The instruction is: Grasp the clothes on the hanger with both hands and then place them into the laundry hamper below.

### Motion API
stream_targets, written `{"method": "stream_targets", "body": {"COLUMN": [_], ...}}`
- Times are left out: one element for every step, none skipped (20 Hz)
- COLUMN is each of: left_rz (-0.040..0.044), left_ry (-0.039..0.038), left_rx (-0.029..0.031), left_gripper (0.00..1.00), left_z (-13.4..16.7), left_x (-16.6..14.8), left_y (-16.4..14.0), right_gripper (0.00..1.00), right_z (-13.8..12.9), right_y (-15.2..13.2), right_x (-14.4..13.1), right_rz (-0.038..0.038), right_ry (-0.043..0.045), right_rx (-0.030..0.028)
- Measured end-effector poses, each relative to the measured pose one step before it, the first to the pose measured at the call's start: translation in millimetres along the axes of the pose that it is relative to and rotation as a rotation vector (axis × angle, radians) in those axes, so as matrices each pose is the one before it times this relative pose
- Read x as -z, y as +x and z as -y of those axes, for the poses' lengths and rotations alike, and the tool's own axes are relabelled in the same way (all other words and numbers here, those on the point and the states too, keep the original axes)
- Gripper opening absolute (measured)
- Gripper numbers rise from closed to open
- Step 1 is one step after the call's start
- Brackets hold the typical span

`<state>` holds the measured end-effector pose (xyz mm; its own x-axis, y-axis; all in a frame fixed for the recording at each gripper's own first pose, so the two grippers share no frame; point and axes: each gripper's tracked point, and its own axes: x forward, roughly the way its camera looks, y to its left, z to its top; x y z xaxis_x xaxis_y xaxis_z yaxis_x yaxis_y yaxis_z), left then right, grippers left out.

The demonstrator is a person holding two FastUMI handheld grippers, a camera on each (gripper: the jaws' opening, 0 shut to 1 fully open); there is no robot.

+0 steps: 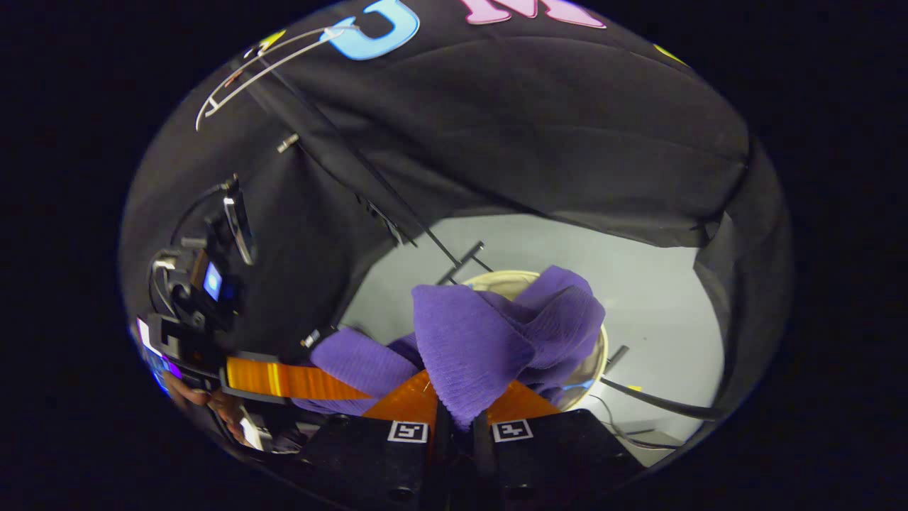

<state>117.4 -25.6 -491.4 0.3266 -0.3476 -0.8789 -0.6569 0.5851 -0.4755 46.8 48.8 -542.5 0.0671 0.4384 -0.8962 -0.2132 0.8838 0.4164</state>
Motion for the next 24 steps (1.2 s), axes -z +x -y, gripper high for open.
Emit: {"method": "stream_targets", "body": {"left_rz": [-0.01813,-0.01784,-0.01277,-0.00630,-0.00772,-0.00505,-0.00527,-0.00074,0.00141,0.00025,0.00309,-0.00142,-0.00019,0.00011,-0.00032,-0.00626,-0.00958,-0.00343,0.00756,0.01093,0.00607,0.00707,0.00395,0.00415], "left_ry": [0.00257,0.00273,0.00186,0.00275,0.00129,-0.00018,0.00039,-0.00288,0.00111,0.00471,0.00796,0.00675,0.00015,-0.00327,-0.00247,-0.00376,-0.00269,-0.00515,0.00118,0.00841,0.01703,0.01094,0.00399,-0.00214], "left_rx": [-0.02873,-0.02518,-0.02397,-0.01162,-0.00450,-0.00623,-0.00635,-0.00152,-0.00468,-0.00475,-0.00918,-0.00152,0.00097,-0.00025,-0.00082,0.00359,0.00425,0.00416,0.00870,-0.01577,-0.01862,-0.01186,-0.00127,0.00140], "left_gripper": [0.12,0.12,0.12,0.12,0.12,0.12,0.12,0.12,0.12,0.12,0.13,0.13,0.12,0.13,0.13,0.14,0.17,0.24,0.30,0.52,0.74,0.96,0.96,0.96], "left_z": [-7.65,-7.68,-5.13,-1.68,-2.61,-2.67,-5.88,-1.71,-0.36,-1.09,-1.79,-1.32,0.61,0.08,-0.44,0.74,-0.71,0.97,3.02,-0.07,-2.15,-3.69,0.29,0.48], "left_x": [4.38,3.82,2.26,0.43,1.43,0.88,3.23,-0.93,0.17,-1.01,0.41,-0.42,0.91,-0.56,0.45,1.00,2.32,-0.59,-1.02,-4.68,-0.36,-3.77,1.46,-1.66], "left_y": [2.79,2.52,2.22,0.01,1.23,0.81,2.54,0.17,0.95,0.71,0.71,-0.56,0.08,-0.21,2.37,1.03,1.30,-0.83,-0.79,13.95,-10.45,-6.69,3.25,-1.42], "right_gripper": [0.19,0.19,0.19,0.18,0.18,0.19,0.19,0.18,0.19,0.19,0.18,0.18,0.16,0.22,0.27,0.42,0.53,0.68,0.84,1.00,0.99,0.99,0.99,0.99], "right_z": [2.97,2.19,-0.81,-1.31,-0.05,0.03,2.93,2.40,1.72,1.62,1.33,0.58,1.82,0.42,-1.93,-0.98,-0.69,1.03,5.23,1.39,0.81,-0.80,0.55,0.72], "right_y": [5.32,4.70,-0.94,-1.57,-0.26,0.83,-0.92,2.02,1.18,0.54,0.44,-2.81,1.05,0.15,-1.06,-1.37,1.12,1.56,18.25,-19.28,3.90,0.35,1.13,0.27], "right_x": [9.31,8.36,2.40,2.21,1.31,-1.75,0.60,2.63,1.61,1.28,3.02,-2.51,1.42,-0.39,-2.59,-3.34,-2.23,-1.38,6.69,-5.41,3.43,2.16,1.81,1.94], "right_rz": [-0.02798,-0.02655,-0.02507,-0.01634,-0.00480,-0.00312,-0.00416,-0.00189,-0.00140,-0.00365,-0.00527,-0.00002,-0.00355,0.00083,0.01024,0.00883,0.00615,0.00173,-0.00219,-0.00330,-0.00359,-0.00112,-0.00047,-0.00050], "right_ry": [-0.01039,-0.00560,-0.00557,-0.00260,0.00003,0.00076,-0.00228,-0.00604,-0.00784,-0.00562,-0.00374,0.00019,0.00194,0.00119,0.00948,0.00817,0.00369,-0.00206,-0.01436,-0.00941,-0.00631,-0.00407,-0.00261,-0.00345], "right_rx": [0.00990,0.01326,0.00586,0.00316,0.00296,0.00605,0.01105,0.01366,0.01061,0.00557,0.00237,-0.00237,-0.00029,-0.00059,-0.00899,-0.00441,-0.00514,0.00544,0.00661,0.00448,0.00234,-0.00208,-0.00070,0.00032]}}
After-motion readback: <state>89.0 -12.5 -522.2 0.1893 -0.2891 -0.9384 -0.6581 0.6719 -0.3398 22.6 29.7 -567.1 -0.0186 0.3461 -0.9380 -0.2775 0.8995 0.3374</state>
